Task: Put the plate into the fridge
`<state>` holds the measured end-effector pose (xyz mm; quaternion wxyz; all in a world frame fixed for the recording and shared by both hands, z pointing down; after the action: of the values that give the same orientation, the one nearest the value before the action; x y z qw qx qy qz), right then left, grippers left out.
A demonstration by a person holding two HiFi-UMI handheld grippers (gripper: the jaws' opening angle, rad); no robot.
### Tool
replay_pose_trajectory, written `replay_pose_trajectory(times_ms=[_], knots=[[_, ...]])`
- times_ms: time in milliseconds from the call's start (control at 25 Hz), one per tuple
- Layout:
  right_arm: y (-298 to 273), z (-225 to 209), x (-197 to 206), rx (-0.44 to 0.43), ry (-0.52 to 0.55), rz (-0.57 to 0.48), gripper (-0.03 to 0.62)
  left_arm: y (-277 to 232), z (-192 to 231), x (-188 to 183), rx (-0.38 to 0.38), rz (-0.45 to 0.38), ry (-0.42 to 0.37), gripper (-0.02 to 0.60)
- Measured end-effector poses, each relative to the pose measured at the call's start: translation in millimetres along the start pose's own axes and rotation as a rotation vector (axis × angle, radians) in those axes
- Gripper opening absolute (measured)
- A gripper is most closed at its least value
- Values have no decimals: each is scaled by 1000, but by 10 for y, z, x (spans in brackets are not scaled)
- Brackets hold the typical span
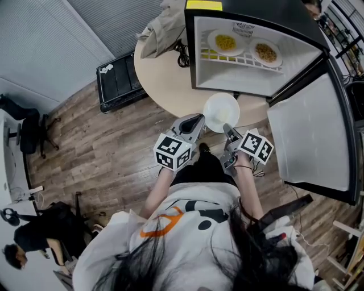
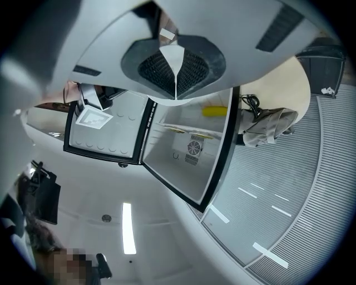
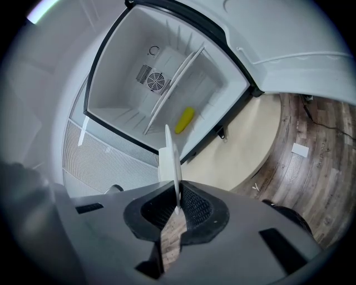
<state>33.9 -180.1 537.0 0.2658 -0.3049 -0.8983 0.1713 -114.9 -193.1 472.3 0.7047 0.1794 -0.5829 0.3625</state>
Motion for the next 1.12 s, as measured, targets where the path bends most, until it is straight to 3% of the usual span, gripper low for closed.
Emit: replay_pose_trajectory(times_ms=[1120], knots=[[-939, -174, -942, 29, -5, 29, 28, -771, 325, -240, -8, -4, -2, 11]])
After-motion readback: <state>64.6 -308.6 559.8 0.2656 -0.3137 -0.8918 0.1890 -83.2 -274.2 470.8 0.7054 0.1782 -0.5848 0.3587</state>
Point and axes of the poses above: the fingertips, and each gripper's own axes: y backward along the fingers, z to its left, x out of its underside, the point moved 4 cm from there along y, backward along the fingers, and after that the axes turned 4 degrees about -z, right-handed, at the moved point
